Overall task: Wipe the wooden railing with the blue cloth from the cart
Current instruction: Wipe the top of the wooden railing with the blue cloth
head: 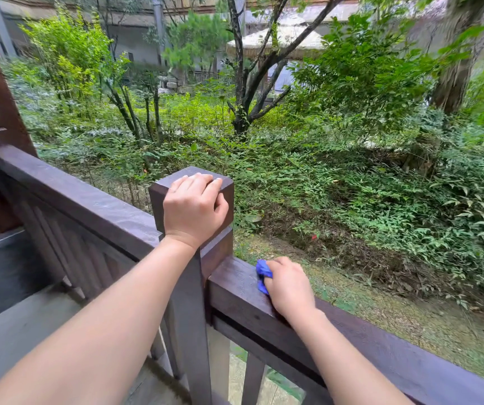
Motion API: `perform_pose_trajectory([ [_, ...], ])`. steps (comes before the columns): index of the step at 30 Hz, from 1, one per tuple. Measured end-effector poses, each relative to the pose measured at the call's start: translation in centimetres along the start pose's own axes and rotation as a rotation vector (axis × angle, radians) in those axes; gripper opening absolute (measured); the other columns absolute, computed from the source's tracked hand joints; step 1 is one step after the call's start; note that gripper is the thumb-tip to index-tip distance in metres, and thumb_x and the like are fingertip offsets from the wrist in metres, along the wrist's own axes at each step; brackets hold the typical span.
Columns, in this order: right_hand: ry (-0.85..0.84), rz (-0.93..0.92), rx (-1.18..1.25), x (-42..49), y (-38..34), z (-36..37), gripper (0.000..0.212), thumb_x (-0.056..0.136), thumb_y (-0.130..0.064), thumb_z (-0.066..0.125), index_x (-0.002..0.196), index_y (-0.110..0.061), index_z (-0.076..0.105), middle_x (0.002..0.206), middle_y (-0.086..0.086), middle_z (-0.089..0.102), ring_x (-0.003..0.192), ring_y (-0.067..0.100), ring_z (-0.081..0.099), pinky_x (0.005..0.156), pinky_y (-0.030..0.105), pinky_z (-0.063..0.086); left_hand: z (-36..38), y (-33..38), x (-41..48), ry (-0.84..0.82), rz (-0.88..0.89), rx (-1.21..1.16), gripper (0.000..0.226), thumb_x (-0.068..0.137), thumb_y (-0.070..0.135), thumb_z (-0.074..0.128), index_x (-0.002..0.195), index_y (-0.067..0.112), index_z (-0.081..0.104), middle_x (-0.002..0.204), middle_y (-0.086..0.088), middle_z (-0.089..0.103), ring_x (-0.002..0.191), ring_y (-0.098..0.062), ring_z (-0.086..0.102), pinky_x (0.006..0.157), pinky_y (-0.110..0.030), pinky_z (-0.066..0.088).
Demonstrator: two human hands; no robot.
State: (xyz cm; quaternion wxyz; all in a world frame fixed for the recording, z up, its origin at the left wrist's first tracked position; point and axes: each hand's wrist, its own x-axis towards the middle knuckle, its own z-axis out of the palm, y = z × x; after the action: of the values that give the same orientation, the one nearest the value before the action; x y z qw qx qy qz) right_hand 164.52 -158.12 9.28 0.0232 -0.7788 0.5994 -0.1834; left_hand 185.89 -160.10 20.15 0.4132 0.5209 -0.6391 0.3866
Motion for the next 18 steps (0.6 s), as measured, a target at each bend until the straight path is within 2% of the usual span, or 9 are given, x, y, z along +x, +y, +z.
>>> perform_pose_trajectory([
  [2, 0.010, 0.017, -0.023, 0.6, -2.3, 0.6, 0.025, 0.086, -0.022, 0.049, 0.106, -0.014, 0.060, 0.117, 0.007, 0.056, 0.108, 0.031, 0.046, 0.093, 0.037, 0.040, 0.0, 0.0, -0.1, 0.008, 0.005, 0.001, 0.019, 0.081, 0.016, 0.063, 0.095, 0.014, 0.076, 0.093, -0.006, 0.076, 0.088, -0.030, 0.072, 0.080, -0.039, 0.055],
  [4, 0.004, -0.142, 0.020, -0.4, -4.2, 1.9, 0.026, 0.081, -0.019, 0.052, 0.106, -0.013, 0.058, 0.121, 0.007, 0.054, 0.111, 0.032, 0.045, 0.096, 0.038, 0.039, -0.1, 0.0, 0.0, 0.007, 0.005, -0.002, 0.019, 0.081, 0.016, 0.063, 0.095, 0.014, 0.075, 0.093, -0.006, 0.076, 0.088, -0.030, 0.072, 0.080, -0.039, 0.055],
  [6, -0.018, -0.335, 0.046, -1.9, -3.9, 2.4, 0.032, 0.076, -0.019, 0.054, 0.107, -0.017, 0.057, 0.125, 0.004, 0.054, 0.113, 0.031, 0.046, 0.097, 0.038, 0.041, 0.0, 0.0, -0.1, 0.013, 0.007, 0.000, 0.019, 0.081, 0.016, 0.063, 0.096, 0.014, 0.075, 0.094, -0.005, 0.075, 0.089, -0.030, 0.071, 0.081, -0.039, 0.055],
  [7, -0.018, -0.376, 0.062, -2.0, -3.1, 2.2, 0.034, 0.075, -0.021, 0.054, 0.109, -0.020, 0.056, 0.127, 0.002, 0.054, 0.114, 0.029, 0.047, 0.097, 0.036, 0.042, 0.0, 0.0, -0.1, 0.017, 0.011, 0.001, 0.019, 0.082, 0.016, 0.063, 0.096, 0.014, 0.075, 0.094, -0.005, 0.075, 0.090, -0.030, 0.071, 0.081, -0.039, 0.055],
  [10, -0.009, -0.206, 0.049, -0.4, -1.3, 1.5, 0.030, 0.081, -0.023, 0.052, 0.110, -0.020, 0.058, 0.123, 0.001, 0.056, 0.111, 0.028, 0.048, 0.091, 0.034, 0.044, 0.1, -0.1, -0.2, 0.028, 0.016, 0.001, 0.019, 0.082, 0.016, 0.062, 0.096, 0.015, 0.075, 0.094, -0.005, 0.075, 0.090, -0.029, 0.071, 0.081, -0.038, 0.054],
  [12, 0.005, -0.046, 0.020, 1.3, -2.1, 1.3, 0.026, 0.085, -0.022, 0.049, 0.108, -0.016, 0.059, 0.117, 0.005, 0.056, 0.107, 0.031, 0.048, 0.090, 0.036, 0.042, 0.0, -0.1, 0.0, 0.022, 0.005, 0.000, 0.019, 0.082, 0.016, 0.062, 0.095, 0.015, 0.075, 0.094, -0.004, 0.076, 0.090, -0.029, 0.072, 0.081, -0.038, 0.055],
  [13, 0.007, -0.024, 0.012, 1.6, -3.1, 1.4, 0.026, 0.085, -0.021, 0.048, 0.107, -0.015, 0.060, 0.115, 0.005, 0.056, 0.107, 0.031, 0.047, 0.091, 0.036, 0.041, 0.0, 0.0, -0.1, 0.019, 0.004, 0.001, 0.019, 0.082, 0.016, 0.062, 0.095, 0.015, 0.075, 0.094, -0.004, 0.076, 0.090, -0.029, 0.072, 0.081, -0.039, 0.055],
  [15, 0.013, -0.083, 0.031, 1.6, -4.9, 2.1, 0.028, 0.083, -0.017, 0.047, 0.108, -0.014, 0.060, 0.118, 0.005, 0.055, 0.109, 0.031, 0.045, 0.094, 0.037, 0.039, 0.0, 0.0, -0.1, 0.019, 0.007, 0.006, 0.019, 0.081, 0.016, 0.062, 0.095, 0.015, 0.075, 0.094, -0.004, 0.076, 0.090, -0.029, 0.072, 0.081, -0.039, 0.055],
  [18, -0.023, -0.270, 0.086, -0.1, -4.8, 2.3, 0.033, 0.079, -0.018, 0.052, 0.110, -0.017, 0.060, 0.127, 0.003, 0.054, 0.116, 0.030, 0.045, 0.101, 0.036, 0.036, 0.1, -0.2, -0.2, 0.016, 0.013, 0.002, 0.019, 0.082, 0.016, 0.062, 0.095, 0.015, 0.075, 0.094, -0.004, 0.076, 0.091, -0.029, 0.072, 0.081, -0.039, 0.055],
])
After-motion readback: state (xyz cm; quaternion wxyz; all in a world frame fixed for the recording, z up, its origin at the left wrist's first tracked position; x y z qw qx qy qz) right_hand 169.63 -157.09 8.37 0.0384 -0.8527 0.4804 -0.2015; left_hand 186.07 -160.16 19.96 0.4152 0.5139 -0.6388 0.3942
